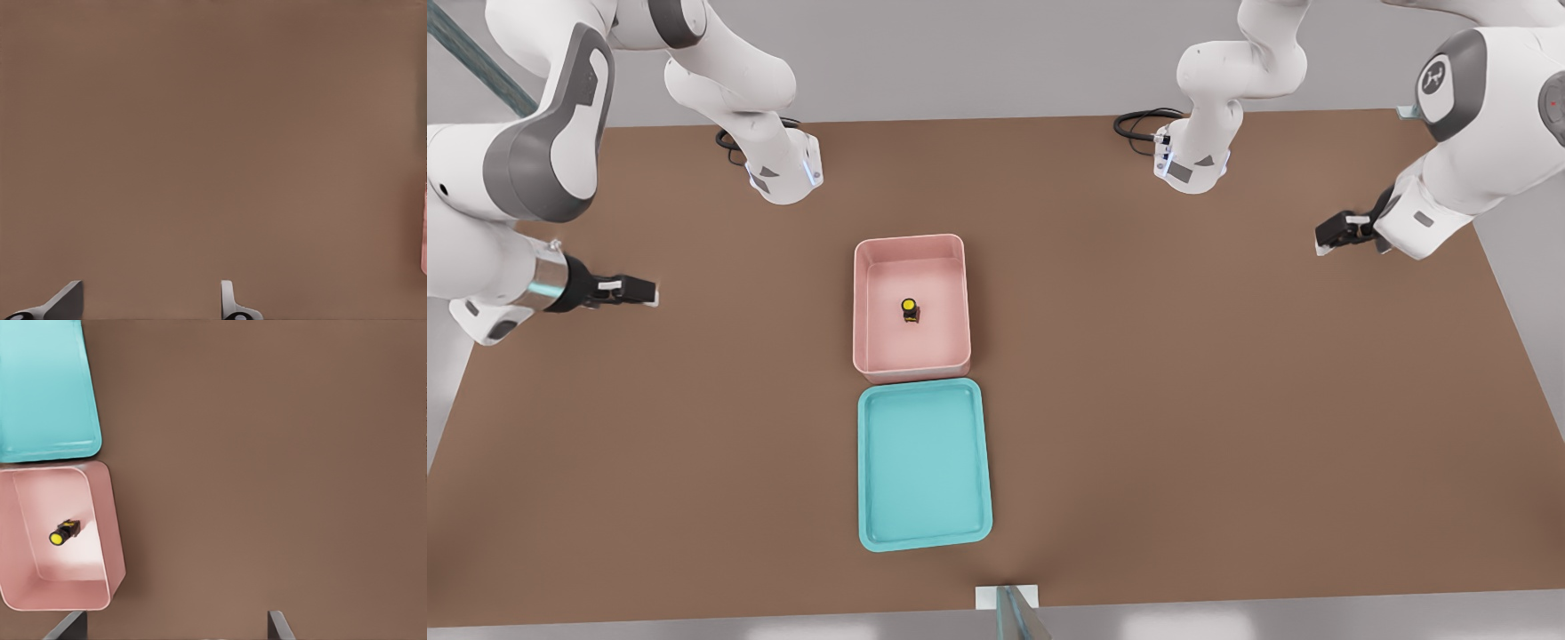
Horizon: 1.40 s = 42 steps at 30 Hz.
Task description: The left arm remains still, and the right arm places the button from the box into the tray
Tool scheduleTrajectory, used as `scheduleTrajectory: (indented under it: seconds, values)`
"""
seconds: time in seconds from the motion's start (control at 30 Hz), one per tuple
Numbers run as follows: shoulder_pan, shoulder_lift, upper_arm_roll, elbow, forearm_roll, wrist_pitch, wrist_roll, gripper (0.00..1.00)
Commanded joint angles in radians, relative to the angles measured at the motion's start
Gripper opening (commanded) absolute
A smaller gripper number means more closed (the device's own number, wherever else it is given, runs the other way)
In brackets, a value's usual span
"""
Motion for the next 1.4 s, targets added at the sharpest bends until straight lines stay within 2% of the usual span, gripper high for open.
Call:
scheduleTrajectory:
  seconds: [0.0, 0.03, 0.07, 0.1, 0.13, 0.2, 0.27, 0.3, 0.37, 0.4, 0.43, 0.53, 0.57, 0.7, 0.77, 1.0, 1.37]
  values:
    - [0.007, 0.003, 0.002, 0.0, -0.006, 0.091, -0.032, 1.0]
    - [0.103, -0.014, 0.041, 0.016, -0.006, 0.065, -0.021, 1.0]
    - [0.309, -0.039, 0.081, 0.025, -0.009, 0.026, 0.264, 1.0]
    - [0.524, -0.033, 0.109, 0.054, -0.009, 0.086, 0.609, 1.0]
    - [0.634, -0.033, 0.132, 0.062, 0.0, 0.112, 0.628, 1.0]
    - [0.722, -0.017, 0.166, 0.014, 0.071, 0.146, 0.864, 1.0]
    - [0.822, -0.12, 0.147, -0.435, 0.002, 0.548, 1.047, 1.0]
    - [0.825, -0.125, 0.081, -0.543, -0.044, 0.626, 1.021, 1.0]
    - [0.858, -0.12, -0.017, -0.662, -0.044, 0.743, 0.936, 1.0]
    - [0.883, -0.12, -0.054, -0.779, -0.044, 0.916, 0.936, 1.0]
    - [0.883, -0.123, -0.048, -0.882, -0.044, 1.065, 0.968, 1.0]
    - [0.898, -0.09, -0.025, -0.9, -0.044, 1.103, 1.143, 0.99]
    - [0.9, -0.08, -0.026, -0.992, -0.043, 1.253, 1.149, 0.99]
    - [0.897, -0.01, -0.035, -1.024, -0.044, 1.407, 1.119, 0.99]
    - [0.889, -0.016, -0.08, -1.099, -0.044, 1.513, 0.967, 0.98]
    - [0.878, 0.006, -0.124, -1.121, -0.044, 1.534, 0.764, 0.97]
    - [0.877, 0.093, -0.115, -1.178, -0.044, 1.674, 0.737, 0.97]
